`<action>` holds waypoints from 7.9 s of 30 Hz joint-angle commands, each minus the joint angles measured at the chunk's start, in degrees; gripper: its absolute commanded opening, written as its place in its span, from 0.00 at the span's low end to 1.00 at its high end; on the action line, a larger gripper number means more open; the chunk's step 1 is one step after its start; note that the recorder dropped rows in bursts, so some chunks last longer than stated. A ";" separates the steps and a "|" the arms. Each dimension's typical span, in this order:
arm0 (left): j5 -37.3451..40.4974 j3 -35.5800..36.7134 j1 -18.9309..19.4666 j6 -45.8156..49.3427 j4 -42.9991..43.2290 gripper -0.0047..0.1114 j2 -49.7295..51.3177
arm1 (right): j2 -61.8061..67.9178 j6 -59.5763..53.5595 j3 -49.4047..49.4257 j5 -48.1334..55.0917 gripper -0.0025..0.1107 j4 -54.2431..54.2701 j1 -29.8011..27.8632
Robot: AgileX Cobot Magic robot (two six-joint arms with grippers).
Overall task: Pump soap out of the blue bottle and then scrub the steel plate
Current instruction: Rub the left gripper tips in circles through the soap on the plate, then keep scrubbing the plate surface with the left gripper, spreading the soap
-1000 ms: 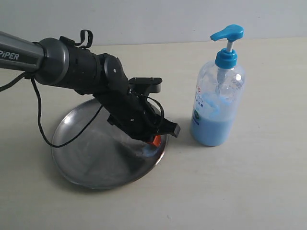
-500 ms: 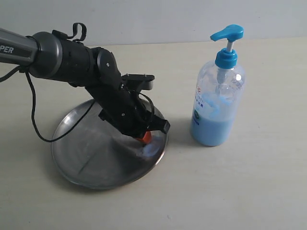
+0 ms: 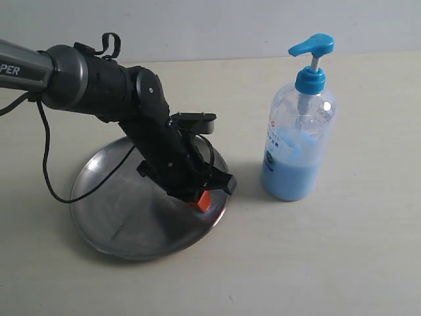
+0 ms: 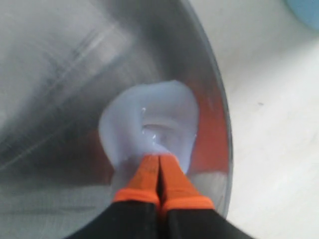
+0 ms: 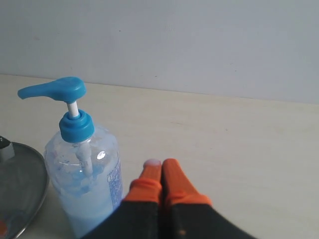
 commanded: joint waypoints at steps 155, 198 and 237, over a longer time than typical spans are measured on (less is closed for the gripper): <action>-1.82 0.38 1.11 5.61 -0.70 0.04 0.91 | -0.26 -0.69 0.27 -0.99 0.02 0.93 -0.24; 11.88 -10.49 1.20 -1.07 9.78 0.04 5.98 | -0.26 -0.69 0.27 -1.19 0.02 1.04 -0.24; 16.61 -10.49 1.10 0.87 3.83 0.04 6.93 | -0.26 -0.69 0.27 -1.32 0.02 1.16 -0.24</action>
